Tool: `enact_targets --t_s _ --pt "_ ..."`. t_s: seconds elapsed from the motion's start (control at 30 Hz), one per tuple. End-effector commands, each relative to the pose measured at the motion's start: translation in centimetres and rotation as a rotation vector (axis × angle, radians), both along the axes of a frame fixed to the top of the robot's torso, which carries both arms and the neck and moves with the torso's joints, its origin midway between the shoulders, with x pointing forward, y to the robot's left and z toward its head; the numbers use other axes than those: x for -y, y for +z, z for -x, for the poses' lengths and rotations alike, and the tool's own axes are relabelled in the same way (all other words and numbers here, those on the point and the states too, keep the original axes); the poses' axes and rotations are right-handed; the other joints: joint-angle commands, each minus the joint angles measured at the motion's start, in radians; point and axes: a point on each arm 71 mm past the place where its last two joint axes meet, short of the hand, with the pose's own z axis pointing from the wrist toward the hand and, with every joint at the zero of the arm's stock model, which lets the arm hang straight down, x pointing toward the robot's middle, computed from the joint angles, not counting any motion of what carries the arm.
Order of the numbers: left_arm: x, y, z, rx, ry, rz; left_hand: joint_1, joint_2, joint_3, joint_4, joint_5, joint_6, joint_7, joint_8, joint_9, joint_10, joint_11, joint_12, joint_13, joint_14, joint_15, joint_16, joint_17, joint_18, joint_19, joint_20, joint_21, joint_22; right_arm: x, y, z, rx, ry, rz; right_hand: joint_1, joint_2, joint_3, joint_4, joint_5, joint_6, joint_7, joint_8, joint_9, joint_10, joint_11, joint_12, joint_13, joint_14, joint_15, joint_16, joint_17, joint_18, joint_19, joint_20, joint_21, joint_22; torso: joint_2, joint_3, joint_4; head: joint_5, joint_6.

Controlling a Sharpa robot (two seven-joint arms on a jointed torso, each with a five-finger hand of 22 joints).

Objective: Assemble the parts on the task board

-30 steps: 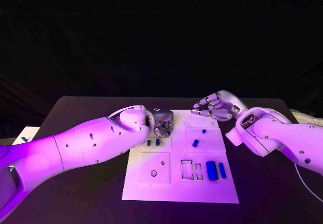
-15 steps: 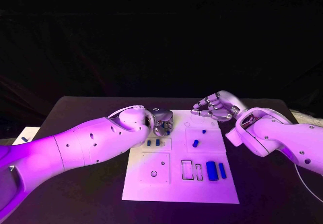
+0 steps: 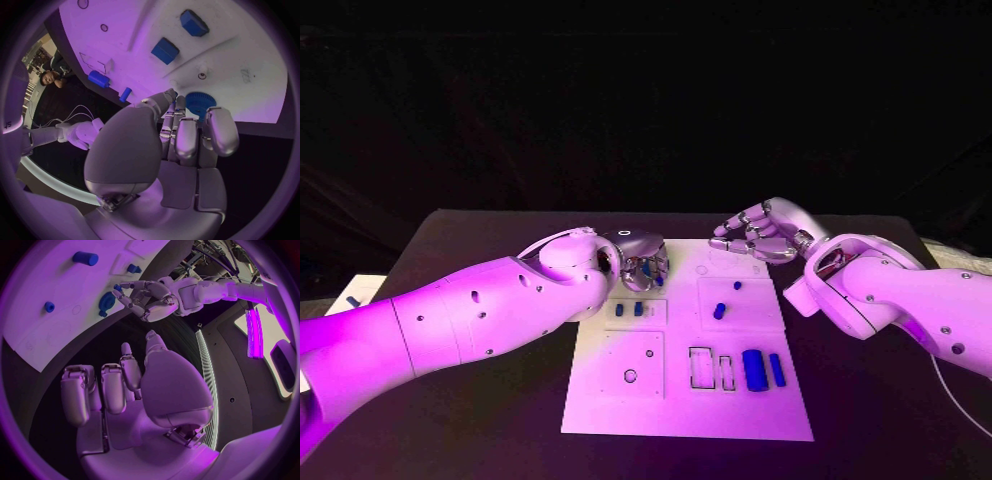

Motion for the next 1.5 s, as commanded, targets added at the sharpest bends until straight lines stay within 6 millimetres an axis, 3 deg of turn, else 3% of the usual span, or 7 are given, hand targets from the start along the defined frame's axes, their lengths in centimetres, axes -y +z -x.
enact_targets --t_s 0.03,0.23,0.6,1.07,1.5 --pt "-0.4 0.9 0.2 0.005 0.012 0.087 -0.010 0.003 0.005 0.001 -0.003 0.009 -0.002 -0.005 -0.001 0.009 0.002 -0.007 0.001 0.025 0.000 0.004 -0.001 -0.017 0.025 -0.003 0.003 0.051 0.0 -0.1 0.0 -0.001 0.015 0.006 -0.002 0.009 -0.004 -0.001 0.003 -0.004 0.001 -0.006 0.001 0.003 -0.006 -0.001 -0.021 0.058 -0.002 -0.001 0.032 0.007 -0.003 0.000 -0.004 0.131 -0.001 0.0007 0.0006 0.001 0.003" --pt "-2.3 1.8 0.4 0.002 0.047 0.120 -0.016 0.002 0.005 -0.001 -0.003 0.013 -0.003 -0.005 -0.001 0.015 0.001 -0.009 0.002 0.025 -0.001 0.006 -0.001 -0.018 0.026 -0.003 0.006 0.053 0.0 -0.1 -0.1 -0.002 0.013 0.007 -0.002 0.009 -0.004 -0.001 0.003 -0.004 0.001 -0.006 0.001 0.003 -0.006 -0.001 -0.021 0.058 -0.002 -0.001 0.032 0.007 -0.003 0.000 -0.004 0.131 -0.001 0.0004 0.0022 0.001 0.007" --pt "-4.6 1.5 0.1 -0.037 0.096 0.101 -0.021 -0.001 0.004 -0.003 -0.003 0.015 -0.003 -0.007 -0.002 0.018 0.000 -0.012 0.003 0.024 -0.001 0.007 -0.004 -0.018 0.026 -0.003 0.007 0.054 0.1 -0.2 -0.1 -0.005 0.012 0.008 -0.002 0.009 -0.004 -0.001 0.003 -0.004 0.001 -0.006 0.001 0.003 -0.006 -0.001 -0.021 0.058 -0.002 -0.001 0.032 0.007 -0.003 0.000 -0.004 0.131 0.000 -0.0004 0.0022 0.001 0.006" --pt "-5.3 -0.3 -0.2 -0.086 0.117 0.061 -0.025 -0.003 0.003 -0.003 -0.004 0.014 -0.004 -0.009 -0.003 0.018 0.000 -0.014 0.003 0.024 -0.001 0.006 -0.007 -0.018 0.025 -0.003 0.007 0.054 0.0 -0.2 -0.1 -0.001 0.011 0.006 -0.001 0.010 -0.006 -0.002 0.003 -0.003 0.001 -0.005 0.003 0.002 -0.006 -0.004 -0.023 0.057 -0.002 -0.004 0.026 0.008 -0.006 0.000 -0.006 0.127 0.002 0.0004 -0.0017 0.005 0.002" --pt "-5.0 -0.9 0.0 -0.125 0.105 0.026 -0.027 -0.003 0.003 -0.003 -0.004 0.015 -0.004 -0.010 -0.003 0.019 0.000 -0.015 0.003 0.023 -0.001 0.005 -0.010 -0.017 0.025 -0.003 0.005 0.054 0.0 -0.2 -0.1 0.000 0.011 0.008 -0.001 0.010 -0.006 -0.002 0.003 -0.003 0.001 -0.005 0.003 0.002 -0.006 -0.004 -0.023 0.057 -0.002 -0.004 0.026 0.008 -0.006 0.000 -0.006 0.127 0.000 0.0006 0.0002 0.005 -0.003"
